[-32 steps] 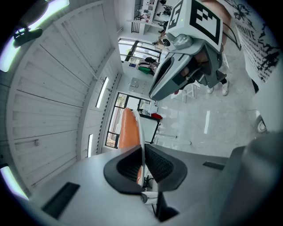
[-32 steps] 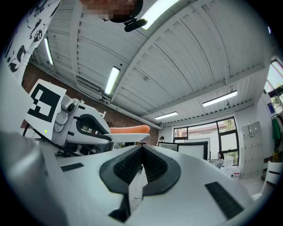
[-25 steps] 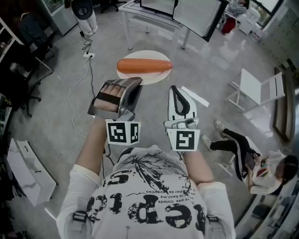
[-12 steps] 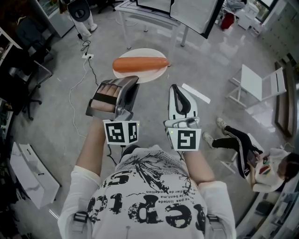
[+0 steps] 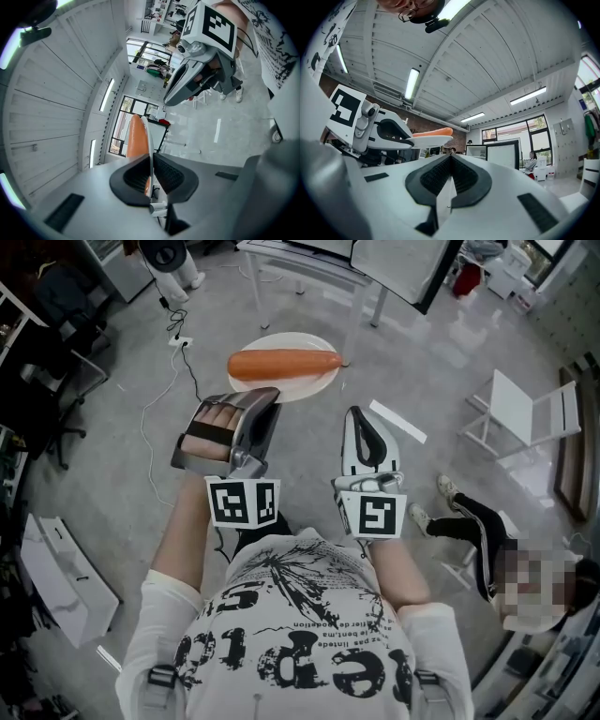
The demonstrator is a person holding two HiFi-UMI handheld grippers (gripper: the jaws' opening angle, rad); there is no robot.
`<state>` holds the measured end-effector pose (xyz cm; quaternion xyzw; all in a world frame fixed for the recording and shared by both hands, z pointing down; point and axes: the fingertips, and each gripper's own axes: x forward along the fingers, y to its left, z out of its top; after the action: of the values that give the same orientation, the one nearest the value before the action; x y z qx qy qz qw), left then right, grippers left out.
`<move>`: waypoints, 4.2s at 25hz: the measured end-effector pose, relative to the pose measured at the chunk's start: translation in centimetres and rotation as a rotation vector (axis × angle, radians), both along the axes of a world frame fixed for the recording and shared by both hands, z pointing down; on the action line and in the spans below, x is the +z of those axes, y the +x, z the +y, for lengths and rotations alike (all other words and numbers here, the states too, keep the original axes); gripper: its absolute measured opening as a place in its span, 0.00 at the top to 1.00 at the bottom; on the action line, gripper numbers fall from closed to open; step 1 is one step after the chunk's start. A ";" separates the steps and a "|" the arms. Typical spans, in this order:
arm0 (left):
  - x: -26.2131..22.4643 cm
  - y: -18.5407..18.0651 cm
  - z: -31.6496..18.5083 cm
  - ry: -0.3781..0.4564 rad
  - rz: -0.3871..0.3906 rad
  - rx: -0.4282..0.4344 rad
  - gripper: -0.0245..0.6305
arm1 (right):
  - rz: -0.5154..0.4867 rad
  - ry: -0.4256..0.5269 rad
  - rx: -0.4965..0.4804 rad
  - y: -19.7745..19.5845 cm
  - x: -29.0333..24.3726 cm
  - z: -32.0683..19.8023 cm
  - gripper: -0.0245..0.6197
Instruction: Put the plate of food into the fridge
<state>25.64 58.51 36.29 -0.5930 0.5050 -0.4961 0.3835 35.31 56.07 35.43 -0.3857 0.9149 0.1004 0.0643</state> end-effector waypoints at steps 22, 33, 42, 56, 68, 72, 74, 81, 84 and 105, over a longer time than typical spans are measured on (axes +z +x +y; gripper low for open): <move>-2.5 -16.9 -12.2 0.036 0.003 0.077 0.93 | 0.000 -0.001 0.058 -16.4 -2.0 -12.2 0.96; -4.3 -26.8 -20.1 0.059 0.004 0.186 0.93 | 0.002 0.017 0.131 -27.0 -3.0 -19.9 0.96; -3.9 -31.3 -25.4 0.039 0.032 0.191 0.93 | 0.009 0.035 0.111 -32.5 -3.3 -24.0 0.96; -3.6 -30.6 -38.2 0.047 0.030 0.142 0.93 | -0.006 0.037 0.052 -32.2 -2.9 -37.6 0.96; -4.3 -28.3 -52.0 0.057 0.027 0.083 0.93 | 0.013 0.026 0.003 -30.2 -2.8 -52.2 0.96; -3.7 -27.9 -54.7 0.031 0.015 0.087 0.93 | 0.004 0.013 -0.001 -29.8 -2.6 -54.4 0.96; -3.5 -27.6 -56.0 0.028 0.021 0.098 0.93 | -0.005 0.011 0.005 -29.6 -2.5 -55.4 0.96; -2.4 -27.4 -61.9 0.012 0.021 0.157 0.93 | 0.031 0.012 0.053 -29.5 -1.1 -60.2 0.96; -2.2 -27.8 -65.0 0.009 0.016 0.196 0.93 | 0.042 0.002 0.101 -29.9 -0.5 -63.2 0.96; -3.2 -38.3 -86.2 -0.006 -0.025 0.540 0.92 | 0.046 -0.048 0.425 -40.9 -2.0 -83.0 0.96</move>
<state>-12.67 -27.66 33.07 -0.7011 0.3223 -0.3850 0.5063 -5.63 -26.89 33.39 -0.5688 0.8164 0.0988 0.0117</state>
